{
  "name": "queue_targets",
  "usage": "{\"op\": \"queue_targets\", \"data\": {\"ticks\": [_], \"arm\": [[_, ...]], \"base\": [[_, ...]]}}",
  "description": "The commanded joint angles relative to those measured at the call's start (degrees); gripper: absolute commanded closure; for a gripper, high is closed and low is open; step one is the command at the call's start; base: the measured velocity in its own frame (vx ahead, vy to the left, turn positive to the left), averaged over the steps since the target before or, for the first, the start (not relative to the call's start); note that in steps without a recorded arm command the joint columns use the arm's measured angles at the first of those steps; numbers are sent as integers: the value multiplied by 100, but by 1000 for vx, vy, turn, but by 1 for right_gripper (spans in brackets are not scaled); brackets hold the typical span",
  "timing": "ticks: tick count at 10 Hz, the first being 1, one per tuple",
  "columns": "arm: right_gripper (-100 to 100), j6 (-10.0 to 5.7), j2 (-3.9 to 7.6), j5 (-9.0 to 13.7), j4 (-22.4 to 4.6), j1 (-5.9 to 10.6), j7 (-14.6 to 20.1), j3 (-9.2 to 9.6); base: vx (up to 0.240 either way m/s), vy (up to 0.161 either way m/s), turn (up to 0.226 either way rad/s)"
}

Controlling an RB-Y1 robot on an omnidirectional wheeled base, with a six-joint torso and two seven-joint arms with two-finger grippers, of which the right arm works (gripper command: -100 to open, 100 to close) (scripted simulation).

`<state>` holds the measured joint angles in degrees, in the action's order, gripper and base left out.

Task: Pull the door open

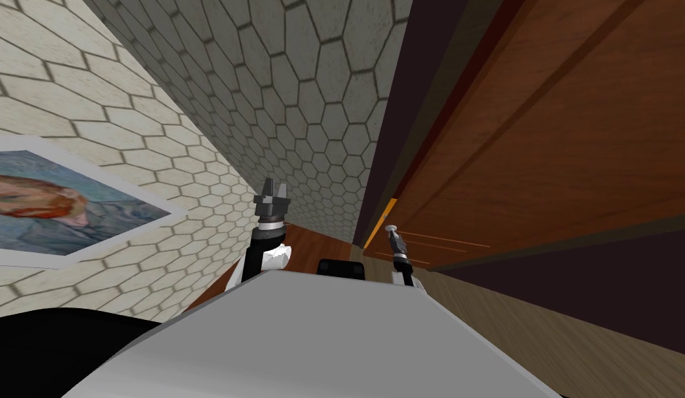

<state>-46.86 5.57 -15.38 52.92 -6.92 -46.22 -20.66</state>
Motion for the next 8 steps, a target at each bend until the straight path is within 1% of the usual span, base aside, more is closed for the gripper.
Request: {"op": "queue_targets", "data": {"ticks": [1, 3, 4, 6, 7, 8], "arm": [[100, -74, -33, 41, -124, 66, 166, 98], [100, -75, 9, 225, -130, 81, 542, 233], [100, -75, 9, 225, -130, 81, 585, 233], [100, -76, 55, 433, -136, 99, 946, 385], [100, -76, 55, 433, -136, 99, 1033, 385], [100, -77, 79, 540, -139, 108, 1243, 463]], "base": [[-39, -7, 14], [-44, -8, 28], [-39, -3, 6], [-42, -16, 30], [-39, -8, 22], [-44, -1, 6]]}}
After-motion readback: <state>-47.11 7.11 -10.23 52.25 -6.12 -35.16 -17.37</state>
